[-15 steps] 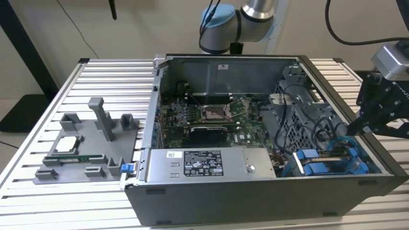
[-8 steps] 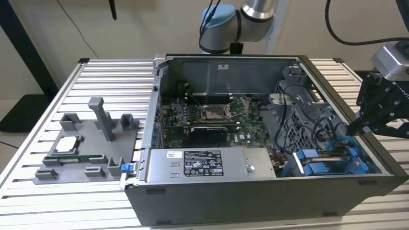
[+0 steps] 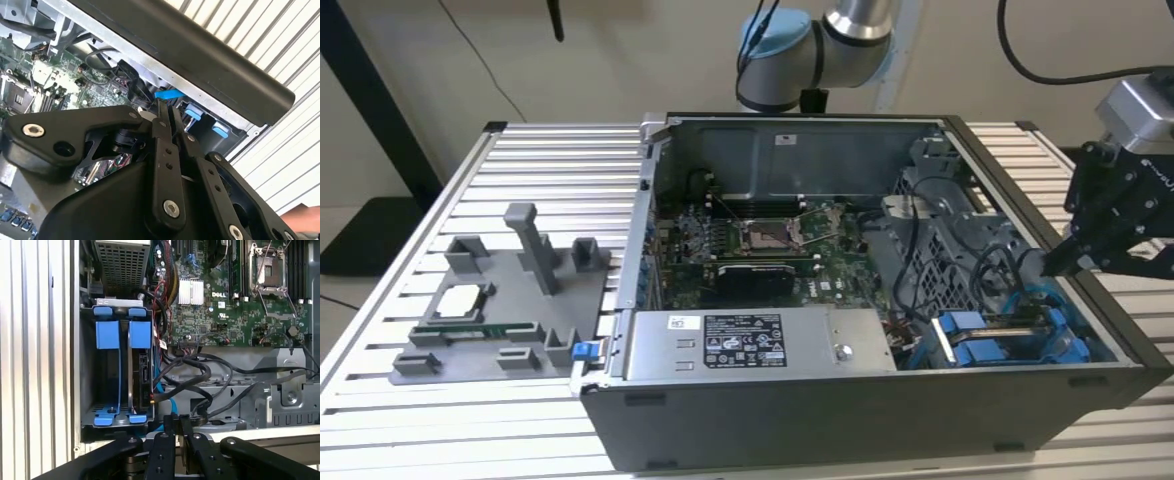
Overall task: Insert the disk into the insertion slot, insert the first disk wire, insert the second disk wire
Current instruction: 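Insert the second disk wire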
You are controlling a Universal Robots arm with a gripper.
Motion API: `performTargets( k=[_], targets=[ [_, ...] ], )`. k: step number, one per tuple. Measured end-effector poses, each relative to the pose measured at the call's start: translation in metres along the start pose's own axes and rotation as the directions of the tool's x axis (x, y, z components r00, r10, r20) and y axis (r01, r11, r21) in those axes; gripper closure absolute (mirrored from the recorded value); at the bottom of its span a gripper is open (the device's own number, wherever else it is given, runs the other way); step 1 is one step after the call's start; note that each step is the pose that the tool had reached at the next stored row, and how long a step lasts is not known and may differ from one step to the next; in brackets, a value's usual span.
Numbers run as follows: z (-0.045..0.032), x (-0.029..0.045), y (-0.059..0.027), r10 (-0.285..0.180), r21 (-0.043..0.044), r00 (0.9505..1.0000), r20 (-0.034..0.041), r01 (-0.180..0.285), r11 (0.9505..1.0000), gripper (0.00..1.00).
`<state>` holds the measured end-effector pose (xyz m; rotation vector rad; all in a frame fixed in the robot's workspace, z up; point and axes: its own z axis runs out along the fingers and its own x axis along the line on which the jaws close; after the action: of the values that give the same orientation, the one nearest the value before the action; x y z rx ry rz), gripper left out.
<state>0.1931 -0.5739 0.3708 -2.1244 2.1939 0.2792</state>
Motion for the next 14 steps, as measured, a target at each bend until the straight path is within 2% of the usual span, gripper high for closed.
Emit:
performTargets(
  k=[7,14],
  targets=[
    [-0.0105,-0.0025,0.0124,0.0,0.0,1.0,0.0,0.0,1.0,1.0],
    [-0.0116,-0.0023,0.0295,0.0,0.0,1.0,-0.0015,0.0,1.0,1.0]
  ],
)
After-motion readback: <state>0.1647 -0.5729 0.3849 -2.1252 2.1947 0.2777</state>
